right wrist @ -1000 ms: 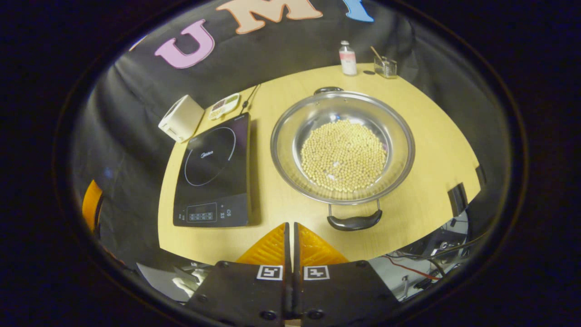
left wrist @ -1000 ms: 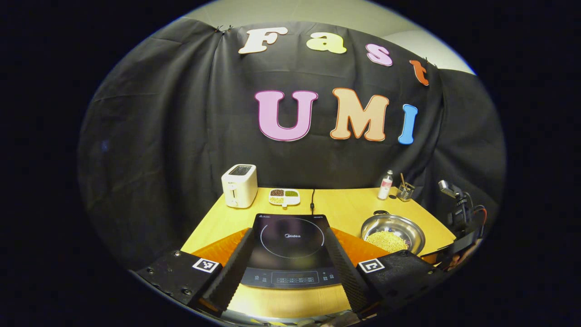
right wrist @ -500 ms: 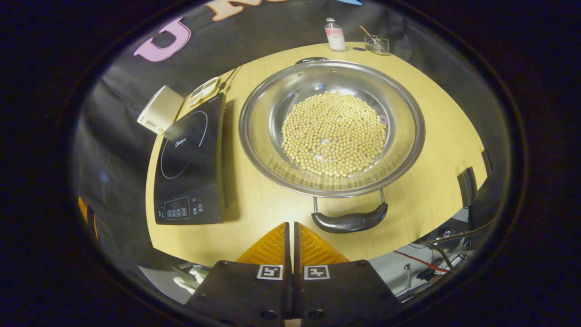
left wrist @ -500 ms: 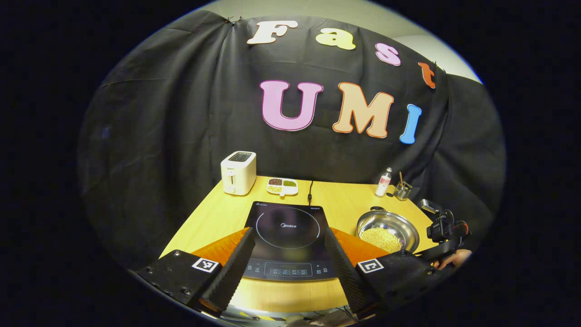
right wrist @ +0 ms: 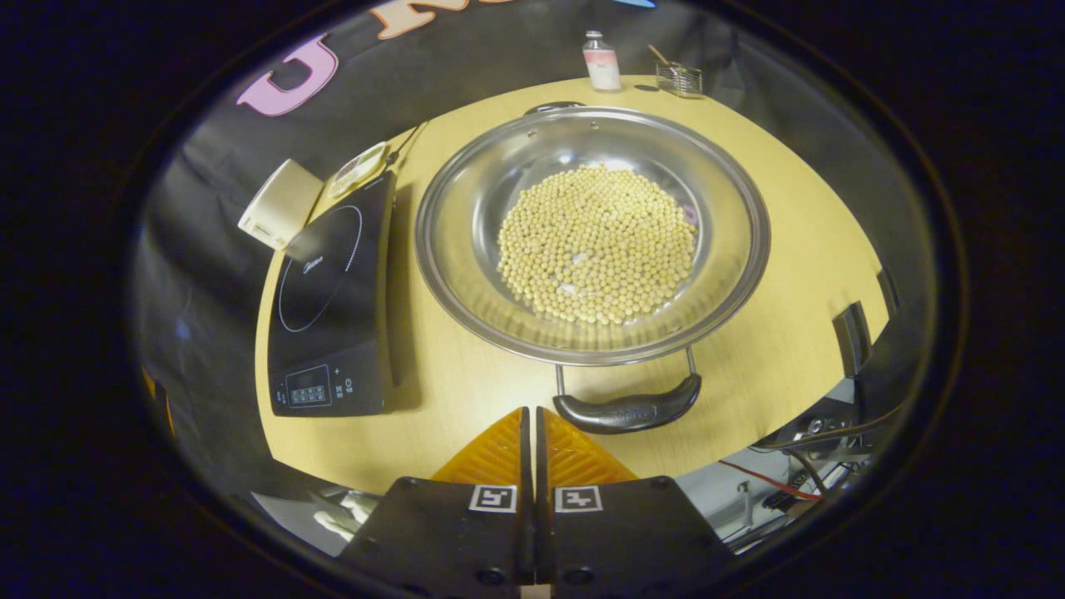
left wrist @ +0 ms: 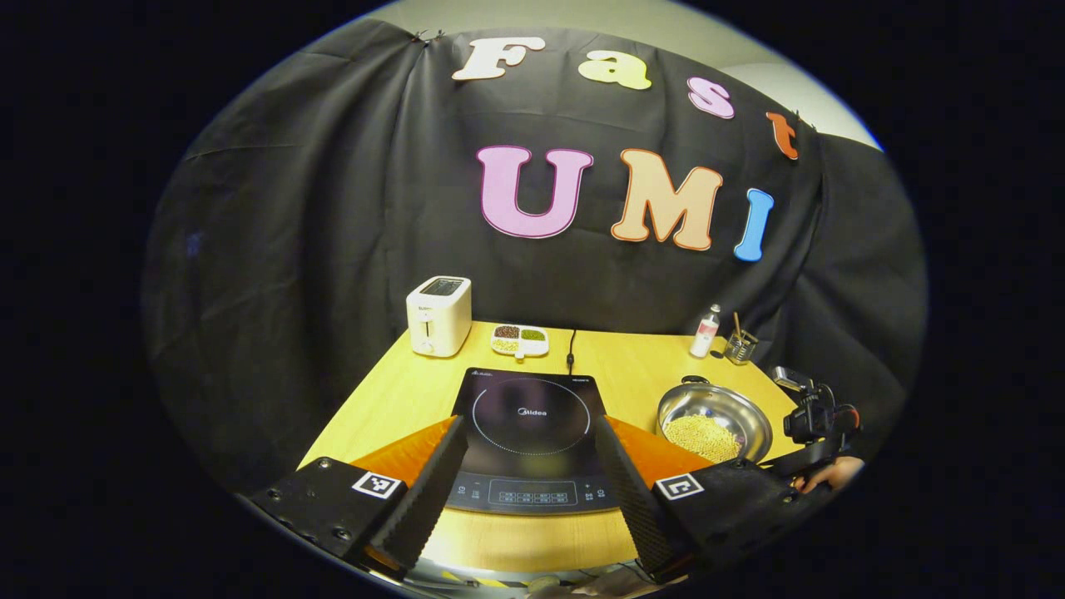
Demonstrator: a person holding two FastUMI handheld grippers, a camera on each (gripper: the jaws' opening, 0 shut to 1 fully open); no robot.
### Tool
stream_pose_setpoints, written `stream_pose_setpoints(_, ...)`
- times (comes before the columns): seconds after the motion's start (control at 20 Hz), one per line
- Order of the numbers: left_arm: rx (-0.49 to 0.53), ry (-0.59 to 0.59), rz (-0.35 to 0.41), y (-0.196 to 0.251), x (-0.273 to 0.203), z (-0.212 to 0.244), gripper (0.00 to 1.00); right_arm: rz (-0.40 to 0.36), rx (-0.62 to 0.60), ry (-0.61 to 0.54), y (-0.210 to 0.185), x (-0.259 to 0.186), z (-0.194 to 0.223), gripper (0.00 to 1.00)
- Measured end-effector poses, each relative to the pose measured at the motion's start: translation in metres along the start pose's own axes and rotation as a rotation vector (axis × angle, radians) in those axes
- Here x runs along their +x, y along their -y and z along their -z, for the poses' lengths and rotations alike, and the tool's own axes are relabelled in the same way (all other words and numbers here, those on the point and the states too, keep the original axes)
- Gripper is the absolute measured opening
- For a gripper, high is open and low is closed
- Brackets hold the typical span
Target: First push the handle of the pot to place it horizontally, then grasp the pot with both hands and set it on the induction cooktop.
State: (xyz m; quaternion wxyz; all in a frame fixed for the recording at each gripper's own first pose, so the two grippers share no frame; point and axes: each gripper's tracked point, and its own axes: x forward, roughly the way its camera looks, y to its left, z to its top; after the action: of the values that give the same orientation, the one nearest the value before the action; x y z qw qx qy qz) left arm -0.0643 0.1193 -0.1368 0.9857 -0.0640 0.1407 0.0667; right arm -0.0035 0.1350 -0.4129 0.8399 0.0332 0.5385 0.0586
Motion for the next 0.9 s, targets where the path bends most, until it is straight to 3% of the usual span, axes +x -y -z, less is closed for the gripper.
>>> stream_pose_setpoints(0.5, 0.000, -0.011, 0.002, -0.017, 0.004, 0.005, 0.95, 0.087, -0.007, -0.015, 0.038, -0.006, -0.002, 0.00)
stream_pose_setpoints(0.9, 0.034, -0.033, 0.054, -0.006, 0.023, 0.001, 0.95, 0.170, 0.034, -0.023, 0.079, -0.009, -0.018, 0.00)
